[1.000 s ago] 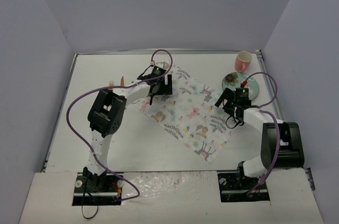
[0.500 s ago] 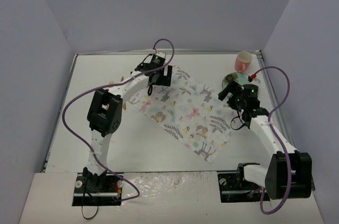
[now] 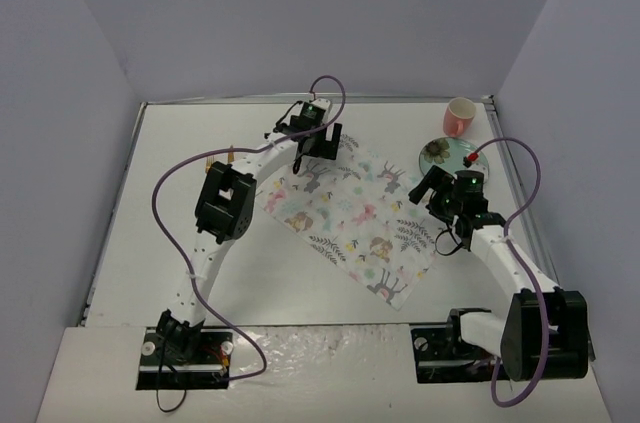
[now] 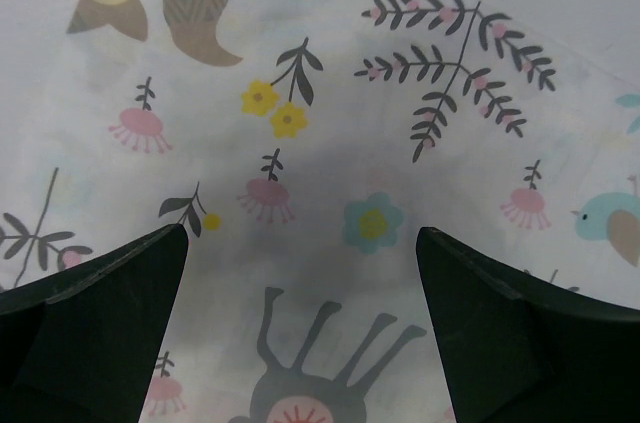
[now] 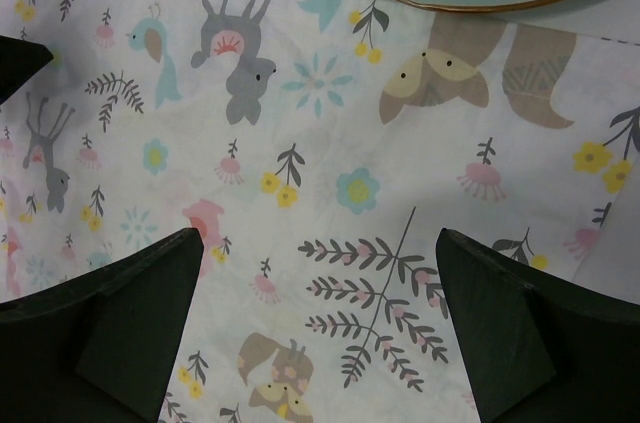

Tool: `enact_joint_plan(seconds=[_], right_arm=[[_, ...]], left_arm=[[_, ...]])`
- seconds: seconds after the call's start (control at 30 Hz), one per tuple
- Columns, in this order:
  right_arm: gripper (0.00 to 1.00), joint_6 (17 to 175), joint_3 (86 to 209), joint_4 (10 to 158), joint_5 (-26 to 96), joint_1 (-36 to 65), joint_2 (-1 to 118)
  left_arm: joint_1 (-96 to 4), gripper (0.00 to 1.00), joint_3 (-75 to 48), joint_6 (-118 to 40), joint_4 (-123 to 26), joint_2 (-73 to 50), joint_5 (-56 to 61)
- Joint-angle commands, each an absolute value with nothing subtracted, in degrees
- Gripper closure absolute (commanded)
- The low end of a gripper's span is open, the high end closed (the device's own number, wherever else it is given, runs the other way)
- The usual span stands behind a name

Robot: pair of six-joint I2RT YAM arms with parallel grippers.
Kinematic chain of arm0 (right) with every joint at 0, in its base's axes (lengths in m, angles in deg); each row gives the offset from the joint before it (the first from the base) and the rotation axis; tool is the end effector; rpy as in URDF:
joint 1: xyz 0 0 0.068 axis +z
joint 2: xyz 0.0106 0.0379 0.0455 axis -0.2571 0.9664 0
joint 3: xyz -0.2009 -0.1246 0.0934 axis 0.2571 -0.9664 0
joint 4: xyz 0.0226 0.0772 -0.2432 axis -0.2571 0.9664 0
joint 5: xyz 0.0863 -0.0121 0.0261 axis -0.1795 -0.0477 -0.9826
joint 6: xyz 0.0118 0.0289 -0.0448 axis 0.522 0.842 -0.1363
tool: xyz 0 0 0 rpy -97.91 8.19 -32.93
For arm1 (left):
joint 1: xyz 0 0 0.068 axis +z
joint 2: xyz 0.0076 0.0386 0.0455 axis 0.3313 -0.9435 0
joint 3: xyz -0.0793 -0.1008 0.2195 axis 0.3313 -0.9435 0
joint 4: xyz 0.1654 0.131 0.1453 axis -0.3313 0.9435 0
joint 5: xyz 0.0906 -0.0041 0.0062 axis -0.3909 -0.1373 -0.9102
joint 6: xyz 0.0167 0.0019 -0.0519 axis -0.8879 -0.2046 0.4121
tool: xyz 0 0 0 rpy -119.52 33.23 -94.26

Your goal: Set the dinner table for one person

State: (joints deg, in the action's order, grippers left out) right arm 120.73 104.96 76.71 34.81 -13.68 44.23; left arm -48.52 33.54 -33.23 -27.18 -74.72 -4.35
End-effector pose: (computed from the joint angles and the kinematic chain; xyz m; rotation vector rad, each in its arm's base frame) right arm 0.2540 0.0106 0.2062 0.4571 2.0176 0.4992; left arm 0.4672 -0.2619 0.1850 0.2527 2.2693 -0.4601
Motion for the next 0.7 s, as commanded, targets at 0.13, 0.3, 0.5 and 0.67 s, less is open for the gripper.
enact_joint_plan(seconds=[0.13, 0.3, 0.5, 0.67], right_arm=[[0.0, 120.42, 104.0, 75.77, 32.39, -13.32, 39.92], [0.0, 120.34, 103.92, 77.55, 32.76, -13.32, 38.01], [0.0, 120.58, 103.58, 78.72, 32.87, -13.24, 34.55], [0.0, 121.05, 103.38, 78.91, 32.96, -13.32, 34.01]], left_arm=[[-47.75, 0.04, 34.65, -32.23, -33.88, -72.98, -3.09], [-46.8, 0.04, 36.1, -31.69, -33.48, -76.24, -2.75], [-45.03, 0.04, 40.21, -31.45, -31.44, -80.07, -2.6], [-43.77, 0.04, 42.34, -32.14, -30.91, -81.72, -2.02]])
